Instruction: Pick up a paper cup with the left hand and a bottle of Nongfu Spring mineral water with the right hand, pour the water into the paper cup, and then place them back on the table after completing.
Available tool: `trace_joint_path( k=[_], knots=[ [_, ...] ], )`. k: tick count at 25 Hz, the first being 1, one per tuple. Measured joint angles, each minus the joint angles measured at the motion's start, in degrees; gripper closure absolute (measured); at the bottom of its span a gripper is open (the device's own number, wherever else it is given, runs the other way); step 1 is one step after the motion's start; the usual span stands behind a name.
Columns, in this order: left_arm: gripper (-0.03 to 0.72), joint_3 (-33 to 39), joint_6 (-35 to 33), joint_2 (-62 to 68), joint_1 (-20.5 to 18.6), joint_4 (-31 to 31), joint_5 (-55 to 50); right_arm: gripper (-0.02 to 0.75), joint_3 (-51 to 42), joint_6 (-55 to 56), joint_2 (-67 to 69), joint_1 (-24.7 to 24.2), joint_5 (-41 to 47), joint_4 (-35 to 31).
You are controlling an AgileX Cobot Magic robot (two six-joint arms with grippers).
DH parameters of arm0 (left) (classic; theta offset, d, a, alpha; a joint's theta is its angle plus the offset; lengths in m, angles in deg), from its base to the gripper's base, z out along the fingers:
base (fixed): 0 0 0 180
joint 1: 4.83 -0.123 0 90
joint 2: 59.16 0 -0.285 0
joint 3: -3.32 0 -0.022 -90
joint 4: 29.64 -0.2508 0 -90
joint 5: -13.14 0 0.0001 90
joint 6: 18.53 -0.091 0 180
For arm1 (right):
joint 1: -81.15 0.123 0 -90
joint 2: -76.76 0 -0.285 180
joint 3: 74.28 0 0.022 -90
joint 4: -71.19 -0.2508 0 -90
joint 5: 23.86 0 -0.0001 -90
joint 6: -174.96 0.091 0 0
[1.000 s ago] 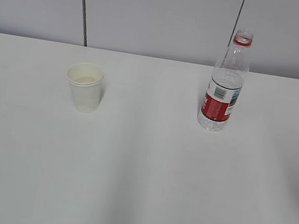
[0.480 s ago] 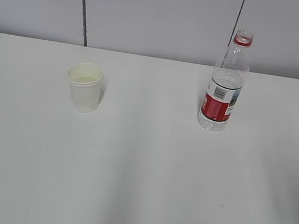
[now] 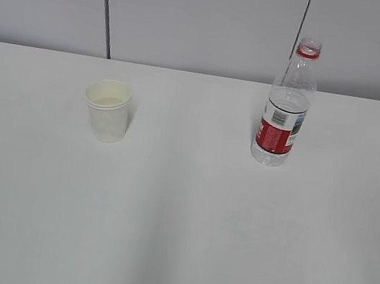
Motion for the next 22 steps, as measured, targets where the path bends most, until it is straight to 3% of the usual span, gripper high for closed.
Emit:
trace_joint_path(
  k=[12,22],
  knots=[
    [0.251,0.0,0.0,0.0,0.0,0.0,0.0,0.204,1.6,-2.1,-17.1,0.0,21.3,-1.2],
    [0.251,0.0,0.0,0.0,0.0,0.0,0.0,0.204,0.4,-4.1,-20.8,0.0,23.2,-0.2]
  ],
)
